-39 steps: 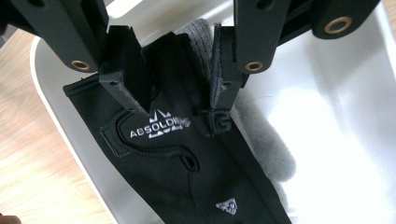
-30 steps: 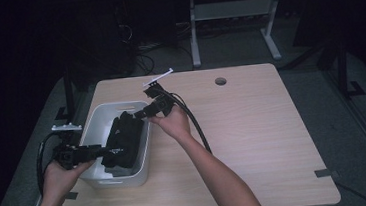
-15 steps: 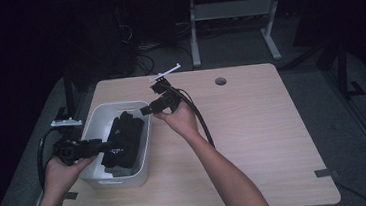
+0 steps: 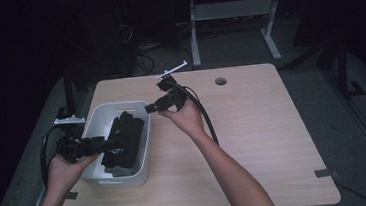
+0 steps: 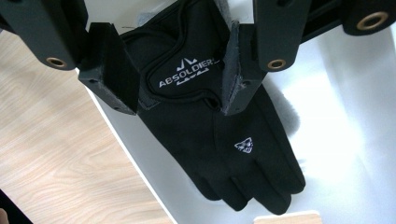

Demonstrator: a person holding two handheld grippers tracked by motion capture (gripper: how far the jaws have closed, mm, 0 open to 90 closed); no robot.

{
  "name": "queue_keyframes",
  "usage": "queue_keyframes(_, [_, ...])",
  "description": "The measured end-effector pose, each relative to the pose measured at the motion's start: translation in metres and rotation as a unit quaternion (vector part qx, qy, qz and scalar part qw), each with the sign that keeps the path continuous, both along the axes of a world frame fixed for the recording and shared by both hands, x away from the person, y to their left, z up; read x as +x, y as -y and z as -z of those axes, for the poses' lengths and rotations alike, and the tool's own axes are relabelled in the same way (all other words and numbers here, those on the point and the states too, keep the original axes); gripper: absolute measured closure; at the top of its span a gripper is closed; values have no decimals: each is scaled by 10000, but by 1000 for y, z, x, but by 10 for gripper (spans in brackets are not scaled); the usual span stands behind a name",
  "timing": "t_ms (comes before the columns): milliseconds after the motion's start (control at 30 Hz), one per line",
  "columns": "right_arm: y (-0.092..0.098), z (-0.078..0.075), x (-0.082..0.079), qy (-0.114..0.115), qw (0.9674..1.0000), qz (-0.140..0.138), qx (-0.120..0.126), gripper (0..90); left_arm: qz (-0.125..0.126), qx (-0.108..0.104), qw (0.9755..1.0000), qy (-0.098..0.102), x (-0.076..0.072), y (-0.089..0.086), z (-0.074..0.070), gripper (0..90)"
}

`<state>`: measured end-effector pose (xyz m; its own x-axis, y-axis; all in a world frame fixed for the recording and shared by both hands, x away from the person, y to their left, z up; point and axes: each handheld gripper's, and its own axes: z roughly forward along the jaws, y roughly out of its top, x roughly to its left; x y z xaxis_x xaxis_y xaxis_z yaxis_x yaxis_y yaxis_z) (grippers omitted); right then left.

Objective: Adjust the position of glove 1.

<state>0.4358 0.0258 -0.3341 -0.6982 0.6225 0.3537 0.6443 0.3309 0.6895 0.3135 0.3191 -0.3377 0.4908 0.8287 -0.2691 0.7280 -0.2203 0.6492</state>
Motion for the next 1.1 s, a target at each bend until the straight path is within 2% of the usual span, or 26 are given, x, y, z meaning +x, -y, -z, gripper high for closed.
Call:
queue_keyframes(233, [15,-2,-1,56,9999,86,13,343,61,46,9999,70,1,6,-6,443])
queue_keyframes(467, [30,-6,-3,84,9997,205,123,320,49,-10,9999,123,2,14,-10,392])
queue_keyframes(767, [47,-12,-6,133,9994,322,82,299,144,-25,9997,188,3,24,-13,375])
queue_keyframes(800, [47,-12,-7,120,9993,341,81,296,109,-78,9997,197,3,26,-13,375])
queue_keyframes(833, [49,-11,-7,172,9993,320,60,294,159,-39,9996,212,3,27,-14,375])
queue_keyframes(1100, [66,-10,-7,139,9988,469,69,279,278,-28,9993,239,5,40,-16,343])
